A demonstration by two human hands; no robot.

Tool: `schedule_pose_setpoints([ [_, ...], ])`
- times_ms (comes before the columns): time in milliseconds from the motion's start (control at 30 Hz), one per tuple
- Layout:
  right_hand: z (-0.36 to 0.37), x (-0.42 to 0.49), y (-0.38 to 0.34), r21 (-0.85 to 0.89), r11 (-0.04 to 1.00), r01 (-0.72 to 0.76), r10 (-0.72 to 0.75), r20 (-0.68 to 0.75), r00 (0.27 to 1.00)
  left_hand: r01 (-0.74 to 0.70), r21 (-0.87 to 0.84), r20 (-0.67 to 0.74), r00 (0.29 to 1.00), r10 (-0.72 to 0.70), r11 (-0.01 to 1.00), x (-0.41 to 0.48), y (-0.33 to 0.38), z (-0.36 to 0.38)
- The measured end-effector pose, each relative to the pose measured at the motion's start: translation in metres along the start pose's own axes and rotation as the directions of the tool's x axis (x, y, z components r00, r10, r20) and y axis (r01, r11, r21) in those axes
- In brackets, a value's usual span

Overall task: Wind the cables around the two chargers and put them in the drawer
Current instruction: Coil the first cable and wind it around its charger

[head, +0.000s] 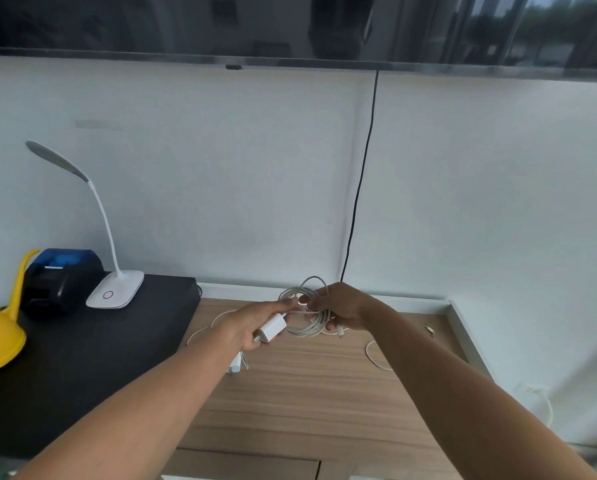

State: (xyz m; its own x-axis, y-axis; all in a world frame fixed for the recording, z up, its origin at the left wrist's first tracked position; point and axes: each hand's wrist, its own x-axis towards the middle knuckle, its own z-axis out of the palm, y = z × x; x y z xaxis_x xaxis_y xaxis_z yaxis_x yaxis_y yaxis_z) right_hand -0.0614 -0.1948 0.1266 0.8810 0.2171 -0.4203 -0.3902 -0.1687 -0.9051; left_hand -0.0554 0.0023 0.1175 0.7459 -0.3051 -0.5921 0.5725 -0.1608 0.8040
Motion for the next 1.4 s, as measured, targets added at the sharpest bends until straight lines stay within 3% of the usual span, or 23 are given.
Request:
schedule_pose_setpoints([
  [333, -0.001, 0.001, 0.022, -0.148, 0.988, 0.052, -0.046, 0.04, 0.998, 0.069, 0.051, -0.015, 0.998, -0.068, 0.996, 0.019, -0.017, 0.003],
  [533, -0.003, 0.018, 0.046, -0.156, 0.987, -0.034, 0.034, -0.003, 0.999, 0.099, 0.073, -0.038, 0.995, -0.096, 0.992, 0.038, -0.033, 0.003],
  [633, -0.001, 0.029, 0.064, -0.119, 0.988, -0.099, 0.088, -0.094, 0.992, 0.101, 0.144, -0.081, 0.993, -0.091, 0.984, 0.05, -0.041, 0.004],
  [767, 0.006, 0.044, 0.087, -0.289, 0.946, -0.148, 0.072, -0.258, 0.963, 0.142, 0.305, -0.169, 0.981, -0.094, 0.942, 0.067, -0.055, 0.006],
  [1000, 0.023, 0.069, 0.134, -0.384, 0.901, -0.201, 0.035, -0.399, 0.916, 0.205, 0.252, -0.28, 0.951, -0.131, 0.946, 0.099, -0.094, 0.003],
  [1167, 0.029, 0.081, 0.163, -0.44, 0.865, -0.242, 0.033, -0.432, 0.901, 0.121, 0.369, -0.371, 0.928, 0.027, 0.921, 0.121, -0.124, 0.0],
  [1400, 0.035, 0.097, 0.185, -0.542, 0.806, -0.239, -0.037, -0.448, 0.893, 0.087, 0.662, -0.375, 0.899, 0.229, 0.744, 0.141, -0.152, 0.004],
])
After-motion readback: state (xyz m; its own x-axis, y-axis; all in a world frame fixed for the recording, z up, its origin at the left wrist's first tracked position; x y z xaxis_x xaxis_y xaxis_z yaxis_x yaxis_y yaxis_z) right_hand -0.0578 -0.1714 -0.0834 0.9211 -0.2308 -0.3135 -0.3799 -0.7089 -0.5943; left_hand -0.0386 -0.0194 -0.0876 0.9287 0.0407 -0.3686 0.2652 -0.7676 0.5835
